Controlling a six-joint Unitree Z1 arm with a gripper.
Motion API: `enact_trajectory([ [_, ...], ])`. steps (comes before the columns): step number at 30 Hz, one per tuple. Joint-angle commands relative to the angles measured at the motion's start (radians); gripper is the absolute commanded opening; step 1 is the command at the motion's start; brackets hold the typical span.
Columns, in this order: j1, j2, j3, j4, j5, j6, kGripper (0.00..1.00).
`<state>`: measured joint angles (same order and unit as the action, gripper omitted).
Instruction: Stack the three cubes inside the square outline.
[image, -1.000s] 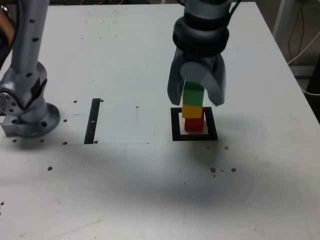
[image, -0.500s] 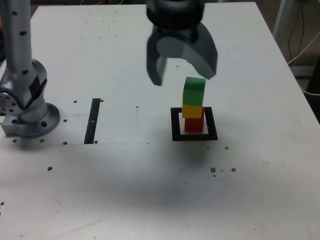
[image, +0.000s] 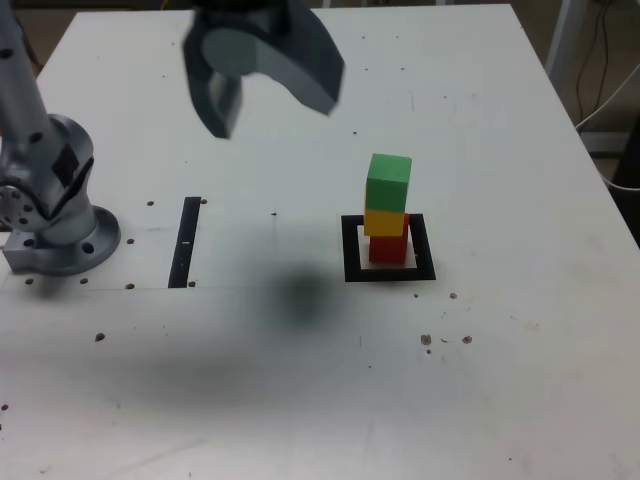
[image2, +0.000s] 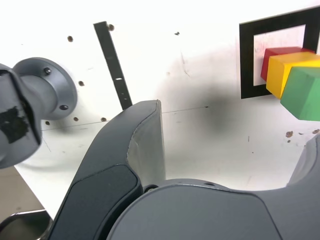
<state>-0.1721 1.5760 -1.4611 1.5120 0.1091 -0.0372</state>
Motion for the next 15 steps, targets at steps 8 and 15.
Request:
enact_trajectory([
  [8,0.006,-0.017,0.323,-0.191,-0.032,-0.009,1.00],
  [15,0.006,-0.044,0.518,-0.376,-0.072,0.005,1.00],
])
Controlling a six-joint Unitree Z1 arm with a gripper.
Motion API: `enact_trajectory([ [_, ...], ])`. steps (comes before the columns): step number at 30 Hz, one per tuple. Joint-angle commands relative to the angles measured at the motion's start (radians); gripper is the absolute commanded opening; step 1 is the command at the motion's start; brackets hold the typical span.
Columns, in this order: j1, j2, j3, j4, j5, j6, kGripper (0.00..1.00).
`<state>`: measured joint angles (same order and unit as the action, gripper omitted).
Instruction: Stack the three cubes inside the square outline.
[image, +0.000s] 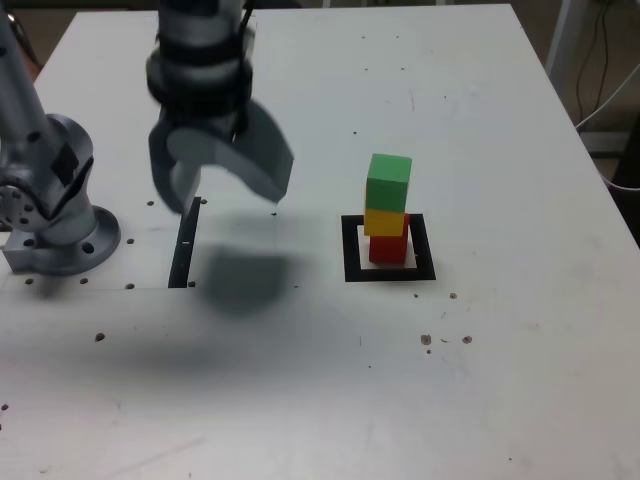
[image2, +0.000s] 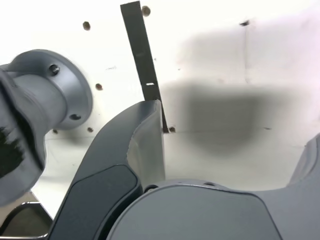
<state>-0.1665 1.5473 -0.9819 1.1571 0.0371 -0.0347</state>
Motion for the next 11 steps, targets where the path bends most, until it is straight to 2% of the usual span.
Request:
enact_trajectory([
  [1,0.001,-0.019,0.048,-0.024,0.001,0.002,1.00],
  [11,0.001,-0.023,0.065,-0.036,0.038,0.002,1.00],
])
